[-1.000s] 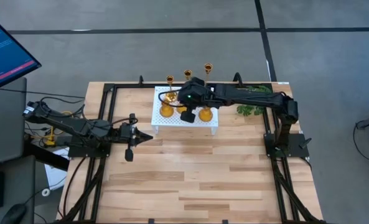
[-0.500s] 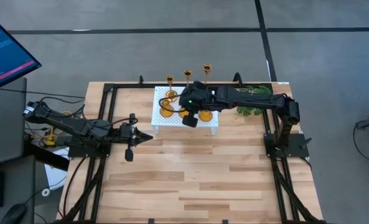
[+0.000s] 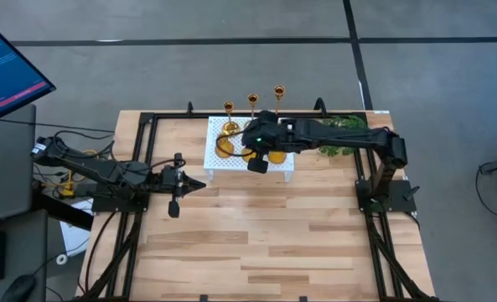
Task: Pick & Place candle stick holders
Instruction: Adjust the yellow glass candle holder on the shelf, then return to Home Position
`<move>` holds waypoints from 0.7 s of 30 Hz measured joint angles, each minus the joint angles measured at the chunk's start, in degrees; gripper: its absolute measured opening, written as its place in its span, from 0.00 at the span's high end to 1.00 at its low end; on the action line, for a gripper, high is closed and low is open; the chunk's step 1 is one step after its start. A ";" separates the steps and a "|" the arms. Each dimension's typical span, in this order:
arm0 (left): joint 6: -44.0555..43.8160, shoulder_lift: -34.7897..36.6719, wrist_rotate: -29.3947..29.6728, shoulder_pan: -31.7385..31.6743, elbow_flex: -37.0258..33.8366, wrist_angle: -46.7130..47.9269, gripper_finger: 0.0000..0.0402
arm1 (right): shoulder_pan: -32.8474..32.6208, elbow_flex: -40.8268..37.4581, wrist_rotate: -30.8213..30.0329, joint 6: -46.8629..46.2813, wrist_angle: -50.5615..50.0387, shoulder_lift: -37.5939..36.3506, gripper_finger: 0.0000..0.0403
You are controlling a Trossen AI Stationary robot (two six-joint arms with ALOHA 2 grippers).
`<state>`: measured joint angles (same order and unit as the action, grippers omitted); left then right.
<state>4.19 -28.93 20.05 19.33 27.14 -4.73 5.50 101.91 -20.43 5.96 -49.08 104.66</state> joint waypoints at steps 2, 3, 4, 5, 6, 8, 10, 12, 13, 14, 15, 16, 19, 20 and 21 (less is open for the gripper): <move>0.00 0.01 0.02 -0.02 0.00 -0.02 0.99 | -0.64 0.21 -0.13 0.88 1.83 -1.74 1.00; 0.01 0.00 0.00 -0.02 0.00 0.00 0.99 | -0.80 0.24 -0.10 1.28 1.75 -2.89 1.00; 0.09 0.01 0.02 -0.02 0.00 -0.03 0.99 | -1.22 0.24 -0.13 1.85 1.57 -3.89 1.00; 0.37 0.04 0.02 -0.02 0.00 -0.06 0.98 | -1.64 0.25 -0.12 2.57 2.57 -4.80 1.00; 0.90 0.04 0.02 -0.02 0.00 -0.02 0.98 | -2.03 0.26 -0.09 3.37 3.29 -5.59 1.00; 1.37 0.02 0.02 -0.02 0.00 -0.06 0.98 | -2.89 0.26 0.53 4.89 4.08 -7.20 1.00; 1.51 0.02 -0.06 -0.02 0.00 -0.03 0.99 | -3.67 0.26 2.30 5.63 4.51 -9.28 1.00; 2.03 0.05 -1.16 -0.02 0.00 -0.06 0.99 | -4.30 0.00 4.01 6.03 4.73 -11.58 1.00; 2.68 0.12 -2.25 0.00 0.00 -0.02 0.99 | -4.60 -0.73 4.54 6.07 4.83 -12.97 1.00; 3.24 0.28 -3.44 0.02 0.00 -0.02 0.99 | -4.87 -1.92 5.20 6.20 4.81 -14.39 1.00; 3.92 0.66 -4.64 0.02 0.00 0.04 0.98 | -5.14 -3.31 6.21 6.23 5.04 -15.80 1.00; 4.57 1.20 -5.70 0.02 0.00 0.17 0.98 | -5.35 -5.00 7.29 6.23 5.54 -17.26 1.00; 5.93 2.97 -6.97 0.02 0.00 1.74 0.98 | -5.99 -12.77 10.06 6.22 10.15 -22.67 1.00; 6.03 3.56 -7.02 0.02 0.00 2.70 0.99 | -6.26 -15.89 10.25 6.21 12.85 -24.70 1.00; 6.05 4.02 -7.01 0.02 0.00 3.30 0.99 | -6.46 -19.26 10.32 6.21 15.61 -26.90 1.00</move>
<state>10.24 -24.91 13.04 19.35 27.14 -1.43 -0.96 82.65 -10.11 12.16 -33.46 77.76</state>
